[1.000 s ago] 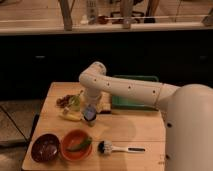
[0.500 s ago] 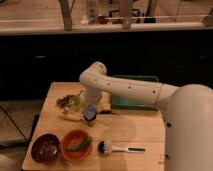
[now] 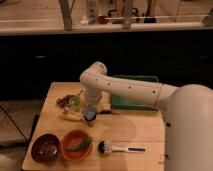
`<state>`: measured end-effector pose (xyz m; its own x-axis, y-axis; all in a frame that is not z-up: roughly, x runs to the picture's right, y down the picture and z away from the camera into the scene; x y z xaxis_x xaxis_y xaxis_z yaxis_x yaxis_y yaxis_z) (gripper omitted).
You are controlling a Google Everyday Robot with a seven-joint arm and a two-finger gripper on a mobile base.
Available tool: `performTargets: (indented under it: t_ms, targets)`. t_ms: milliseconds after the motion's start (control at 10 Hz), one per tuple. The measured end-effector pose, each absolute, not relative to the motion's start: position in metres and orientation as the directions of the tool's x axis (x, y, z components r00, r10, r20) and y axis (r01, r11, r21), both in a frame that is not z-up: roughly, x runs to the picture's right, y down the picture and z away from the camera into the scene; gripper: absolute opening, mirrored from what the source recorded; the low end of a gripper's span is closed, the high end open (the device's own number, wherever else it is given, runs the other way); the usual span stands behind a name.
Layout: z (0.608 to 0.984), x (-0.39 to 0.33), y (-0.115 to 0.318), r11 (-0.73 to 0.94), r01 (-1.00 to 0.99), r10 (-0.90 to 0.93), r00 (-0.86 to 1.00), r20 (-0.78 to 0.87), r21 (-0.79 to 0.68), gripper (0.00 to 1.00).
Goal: Place sponge in metal cup
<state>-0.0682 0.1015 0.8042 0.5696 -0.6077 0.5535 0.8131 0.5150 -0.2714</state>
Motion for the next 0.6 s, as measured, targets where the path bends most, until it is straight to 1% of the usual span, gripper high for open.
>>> performTargets:
  t_ms: [100,200,300,600]
  targets:
    - [0.8030,-0.0683,0.1027,0.513,0.812,-0.604,0.571,0.556,-0.277,0.26]
    - [0.8022,-0.0682,0.1032,0.512,0.812,-0.600,0.573,0.559,-0.282,0.34]
    - [0.8013,-0.0684,0.1050,0.506,0.811,-0.593,0.574,0.565,-0.293,0.48]
    - [0.8001,-0.0697,0.1081,0.495,0.812,-0.581,0.574,0.577,-0.310,0.74]
